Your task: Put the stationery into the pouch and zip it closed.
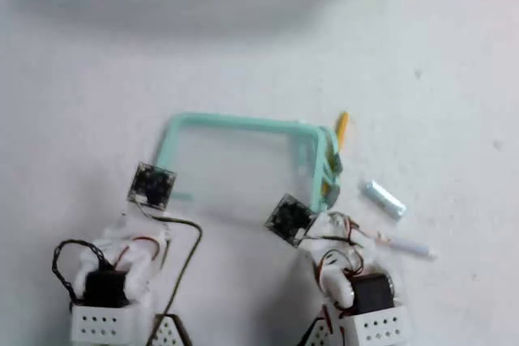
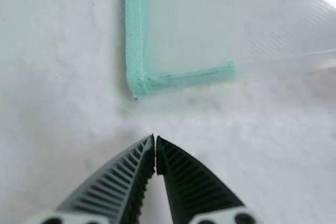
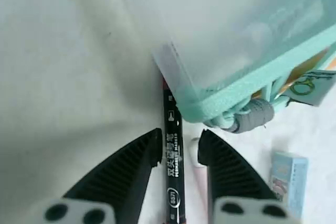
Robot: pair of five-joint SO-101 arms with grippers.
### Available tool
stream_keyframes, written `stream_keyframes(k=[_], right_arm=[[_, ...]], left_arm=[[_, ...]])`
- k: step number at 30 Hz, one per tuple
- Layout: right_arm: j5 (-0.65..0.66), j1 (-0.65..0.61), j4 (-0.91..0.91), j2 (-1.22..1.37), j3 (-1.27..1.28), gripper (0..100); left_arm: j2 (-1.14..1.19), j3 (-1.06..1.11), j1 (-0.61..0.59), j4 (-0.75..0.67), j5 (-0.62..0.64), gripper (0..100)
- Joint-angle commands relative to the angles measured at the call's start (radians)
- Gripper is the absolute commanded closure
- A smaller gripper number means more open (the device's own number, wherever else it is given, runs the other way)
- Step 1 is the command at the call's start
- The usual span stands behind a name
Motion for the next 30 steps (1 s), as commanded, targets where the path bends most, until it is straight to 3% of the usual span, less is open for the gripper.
stream_keyframes(k=[1, 6, 10, 24, 30], right_arm=[[-0.621, 0.073, -0.257, -0.004, 0.006, 77.5], [-0.977, 0.058, -0.254, -0.004, 0.006, 70.6], [-1.094, 0.058, -0.254, -0.004, 0.006, 68.2], [-1.086, 0.064, -0.186, -0.004, 0.006, 68.0], [-0.781, 0.101, -0.163, -0.004, 0.006, 68.0]], left_arm=[[-0.004, -0.003, 0.016, 0.006, 0.012, 97], [-0.004, -0.003, 0.016, 0.006, 0.012, 97], [-0.004, -0.003, 0.016, 0.006, 0.012, 97], [-0.004, -0.003, 0.016, 0.006, 0.012, 97], [-0.004, -0.003, 0.016, 0.006, 0.012, 97]])
